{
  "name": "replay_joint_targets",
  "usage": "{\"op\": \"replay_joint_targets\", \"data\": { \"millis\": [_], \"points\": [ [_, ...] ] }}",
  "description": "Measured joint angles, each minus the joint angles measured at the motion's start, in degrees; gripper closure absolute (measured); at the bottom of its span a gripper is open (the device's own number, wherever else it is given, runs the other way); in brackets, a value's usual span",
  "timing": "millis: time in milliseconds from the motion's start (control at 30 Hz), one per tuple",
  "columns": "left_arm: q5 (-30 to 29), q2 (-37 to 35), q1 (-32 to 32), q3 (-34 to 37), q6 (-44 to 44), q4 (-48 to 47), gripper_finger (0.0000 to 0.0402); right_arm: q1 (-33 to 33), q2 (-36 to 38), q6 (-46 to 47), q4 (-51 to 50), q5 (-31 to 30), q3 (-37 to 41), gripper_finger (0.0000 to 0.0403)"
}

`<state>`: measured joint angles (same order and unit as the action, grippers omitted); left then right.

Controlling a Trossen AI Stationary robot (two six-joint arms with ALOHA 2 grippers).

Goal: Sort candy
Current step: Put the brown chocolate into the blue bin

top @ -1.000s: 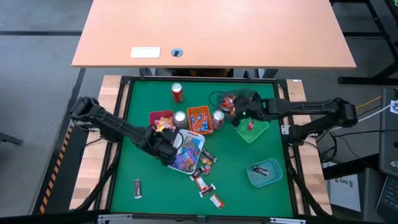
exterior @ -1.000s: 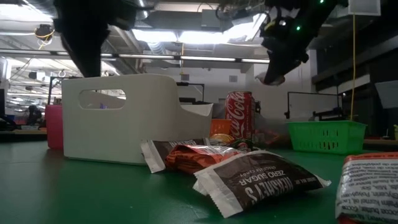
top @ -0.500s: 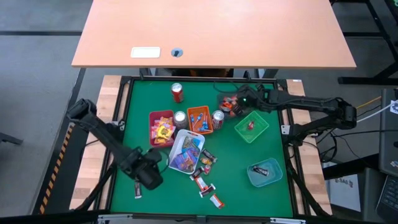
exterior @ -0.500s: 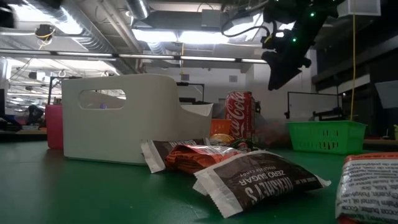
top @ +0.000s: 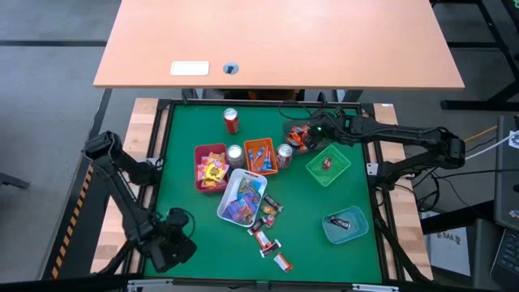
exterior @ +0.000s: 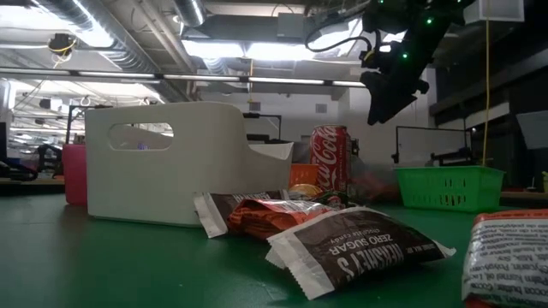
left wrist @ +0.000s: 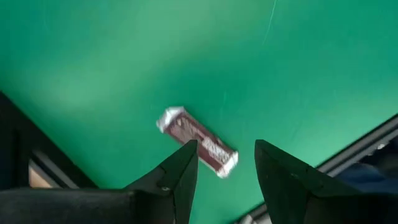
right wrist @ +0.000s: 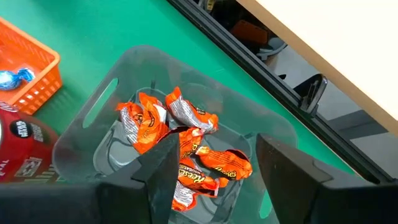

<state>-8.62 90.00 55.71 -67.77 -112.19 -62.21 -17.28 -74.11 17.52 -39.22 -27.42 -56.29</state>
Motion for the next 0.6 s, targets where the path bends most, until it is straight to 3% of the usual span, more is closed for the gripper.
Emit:
{"op": "replay_joint_targets", "data": {
  "millis": [300, 600],
  "points": [
    [0.0, 0.0, 5.1, 0.0, -14.9, 0.5, 0.0254, 0.0, 0.0, 0.0, -0.1, 0.0, 0.0, 0.0194],
    [0.1, 1.7, 5.9, 0.0, -18.2, 1.1, 0.0254, 0.0, 0.0, 0.0, -0.5, 0.0, 0.0, 0.0193]
  ]
}}
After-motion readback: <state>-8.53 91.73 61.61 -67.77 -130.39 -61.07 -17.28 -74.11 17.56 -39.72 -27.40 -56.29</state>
